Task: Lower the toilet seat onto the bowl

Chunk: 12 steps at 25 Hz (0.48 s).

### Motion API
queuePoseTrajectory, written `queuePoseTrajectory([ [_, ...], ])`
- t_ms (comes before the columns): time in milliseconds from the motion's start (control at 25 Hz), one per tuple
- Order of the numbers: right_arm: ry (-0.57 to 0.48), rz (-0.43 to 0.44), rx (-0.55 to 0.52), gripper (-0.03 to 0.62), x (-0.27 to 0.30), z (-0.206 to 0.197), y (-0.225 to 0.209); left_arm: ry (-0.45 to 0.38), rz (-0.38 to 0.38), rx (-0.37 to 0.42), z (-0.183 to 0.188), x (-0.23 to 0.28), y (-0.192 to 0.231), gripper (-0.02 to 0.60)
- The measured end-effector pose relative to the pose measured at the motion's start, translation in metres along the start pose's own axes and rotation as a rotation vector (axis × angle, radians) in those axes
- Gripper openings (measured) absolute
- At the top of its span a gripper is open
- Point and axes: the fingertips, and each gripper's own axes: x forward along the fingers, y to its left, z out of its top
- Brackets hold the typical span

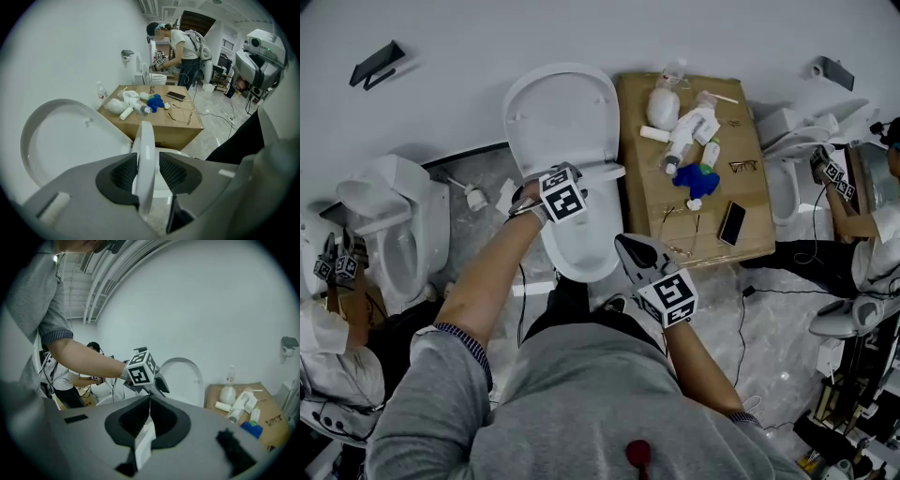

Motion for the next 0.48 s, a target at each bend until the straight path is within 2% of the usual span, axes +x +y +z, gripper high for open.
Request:
queuePoseTrajectory([
  [480, 0.018, 0.033, 0.011, 0.015, -0.012, -0.022, 0.000, 0.030, -0.072, -0.014, -0.012, 0.020, -0.060, 0.160],
])
